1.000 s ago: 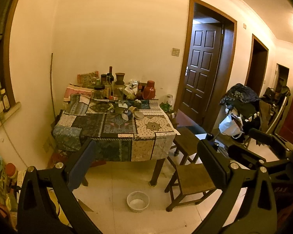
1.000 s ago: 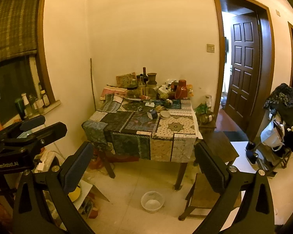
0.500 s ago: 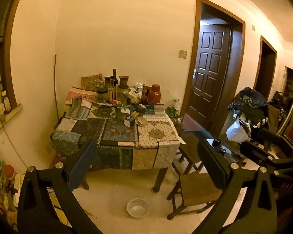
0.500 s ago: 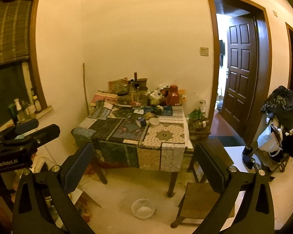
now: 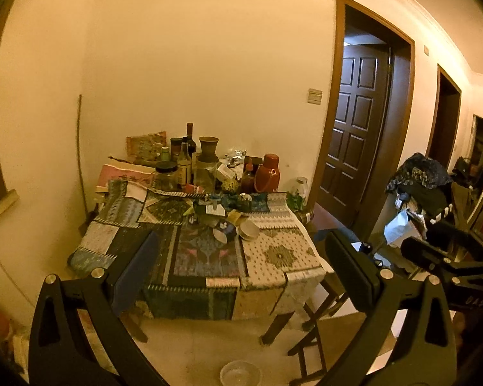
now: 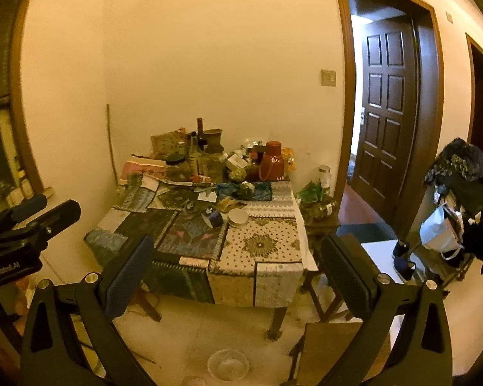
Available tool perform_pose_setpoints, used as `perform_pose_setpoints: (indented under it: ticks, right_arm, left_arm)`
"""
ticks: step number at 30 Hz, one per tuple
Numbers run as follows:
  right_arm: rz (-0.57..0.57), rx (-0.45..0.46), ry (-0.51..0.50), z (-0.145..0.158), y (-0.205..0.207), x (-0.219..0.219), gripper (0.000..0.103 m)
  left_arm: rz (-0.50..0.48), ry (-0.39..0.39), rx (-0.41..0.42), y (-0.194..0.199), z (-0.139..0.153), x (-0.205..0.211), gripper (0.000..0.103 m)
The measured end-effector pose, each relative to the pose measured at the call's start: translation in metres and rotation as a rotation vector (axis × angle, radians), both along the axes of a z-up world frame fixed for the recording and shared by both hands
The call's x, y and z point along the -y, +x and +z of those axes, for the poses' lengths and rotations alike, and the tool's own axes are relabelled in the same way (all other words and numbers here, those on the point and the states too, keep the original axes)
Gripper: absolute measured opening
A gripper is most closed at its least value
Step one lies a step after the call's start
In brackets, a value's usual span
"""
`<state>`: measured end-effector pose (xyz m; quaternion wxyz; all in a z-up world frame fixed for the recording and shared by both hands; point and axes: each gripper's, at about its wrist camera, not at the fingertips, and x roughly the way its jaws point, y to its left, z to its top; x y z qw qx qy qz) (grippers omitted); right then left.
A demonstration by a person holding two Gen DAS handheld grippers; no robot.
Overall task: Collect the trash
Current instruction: 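Move both tools toward the cup and lid on the table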
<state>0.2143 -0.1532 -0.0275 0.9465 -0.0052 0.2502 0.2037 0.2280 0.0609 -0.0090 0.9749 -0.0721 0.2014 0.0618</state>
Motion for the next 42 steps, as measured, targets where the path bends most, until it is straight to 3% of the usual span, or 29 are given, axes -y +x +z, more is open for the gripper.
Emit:
perform_pose_setpoints:
  ticks: [5, 10, 19, 27, 35, 42]
  right_arm:
    - [-0.053, -0.06, 0.028, -0.001, 0.04, -0.022, 0.103]
    - [-0.111, -0.104, 0.057, -0.009, 0.076, -0.04, 0.103]
    - [-0.111, -0.201, -0.05, -0.05, 0.145, -0.068, 0.103]
    - [0.043, -0.351, -0.145, -0.119, 0.232, -0.102, 0.103]
    - [0.245, -0.476, -0.235, -0.182, 0.321, -0.14, 0.103]
    - [0.392, -0.541, -0.323, -0.236, 0.383, -0.162, 0.102]
  left_arm:
    - [-0.016, -0.064, -0.042, 0.059, -0.006, -0.053, 0.103]
    - [-0.025, -0.053, -0.089, 0.107, -0.023, -0.089, 0.103]
    - [-0.056, -0.049, -0.219, 0.188, -0.073, -0.116, 0.103]
    - [-0.038, -0.08, -0.329, 0.254, -0.117, -0.117, 0.097]
    - [0.079, -0.118, -0.501, 0.314, -0.165, -0.117, 0.097]
    - [0.151, -0.185, -0.594, 0.349, -0.208, -0.115, 0.097]
